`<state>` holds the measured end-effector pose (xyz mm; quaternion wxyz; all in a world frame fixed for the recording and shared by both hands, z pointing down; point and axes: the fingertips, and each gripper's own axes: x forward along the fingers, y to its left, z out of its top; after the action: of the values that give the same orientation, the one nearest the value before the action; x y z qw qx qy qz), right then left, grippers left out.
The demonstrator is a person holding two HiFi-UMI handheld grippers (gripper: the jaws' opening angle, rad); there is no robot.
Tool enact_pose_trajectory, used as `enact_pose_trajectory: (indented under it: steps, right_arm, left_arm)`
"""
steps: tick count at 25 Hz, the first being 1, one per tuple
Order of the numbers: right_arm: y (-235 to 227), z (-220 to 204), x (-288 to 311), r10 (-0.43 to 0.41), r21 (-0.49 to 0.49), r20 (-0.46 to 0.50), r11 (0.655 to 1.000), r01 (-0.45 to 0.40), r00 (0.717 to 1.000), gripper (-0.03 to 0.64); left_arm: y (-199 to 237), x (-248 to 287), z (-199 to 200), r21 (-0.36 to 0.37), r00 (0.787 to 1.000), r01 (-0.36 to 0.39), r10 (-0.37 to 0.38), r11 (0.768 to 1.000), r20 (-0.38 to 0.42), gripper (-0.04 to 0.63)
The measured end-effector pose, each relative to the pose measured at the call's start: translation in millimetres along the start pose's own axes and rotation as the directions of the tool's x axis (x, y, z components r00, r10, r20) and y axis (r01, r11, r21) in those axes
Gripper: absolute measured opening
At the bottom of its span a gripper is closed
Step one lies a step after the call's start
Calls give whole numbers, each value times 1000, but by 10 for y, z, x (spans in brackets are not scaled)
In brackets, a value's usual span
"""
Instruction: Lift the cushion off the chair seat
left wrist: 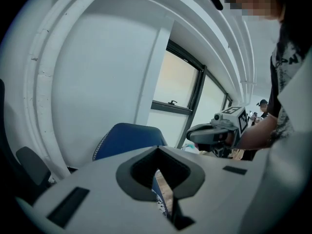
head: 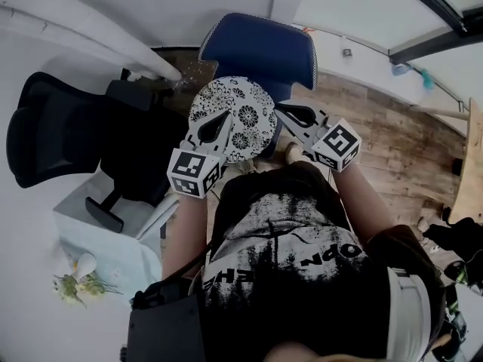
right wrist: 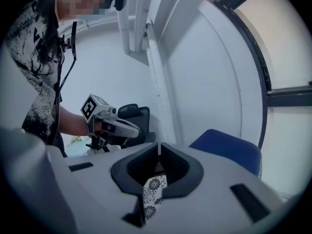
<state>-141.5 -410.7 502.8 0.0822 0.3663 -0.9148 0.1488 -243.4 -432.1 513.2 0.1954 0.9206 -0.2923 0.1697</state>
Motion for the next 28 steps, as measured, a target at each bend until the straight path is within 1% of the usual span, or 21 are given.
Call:
enact_pose_trajectory:
  steps: [9,11,14,16,18,21,24,28]
  right_arm:
    - [-263,-701,93,-11,70,-141,997,21,990,33]
    - [-336,-919,163,-6,90,-182,996,23,983,85]
    - [-511,-1315,309,-20,127,-251,991,53,968,125]
    - [-661,-1610,411,-36,160,-299,983,87,954,157]
    - [-813,-1891,486,-47,191,-347,974,119,937,173]
    - [-1004,-2342,591,-53,201,-435,967,155,899,209]
    - [-1165,-2789,734,-62,227,-498,954,199,865,242]
    - [-1318,-3350,866,-79,257,-564,929,266,822,262]
  left_arm:
    - [-3,145,-292,-31,998,-38,36,999,-58,12]
    - [-5,205,-383,-40,997,-37,34,998,-76,12]
    - [8,324,-523,-54,995,-28,22,998,-100,12]
    - [37,421,-611,-70,993,-21,13,997,-114,12]
    - [85,537,-672,-89,993,-18,7,996,-121,12]
    - [184,706,-783,-116,991,-15,-1,993,-131,12]
    - [301,858,-965,-146,989,-8,-14,989,-146,12]
    - [425,1035,-1186,-150,984,-6,-20,989,-174,12]
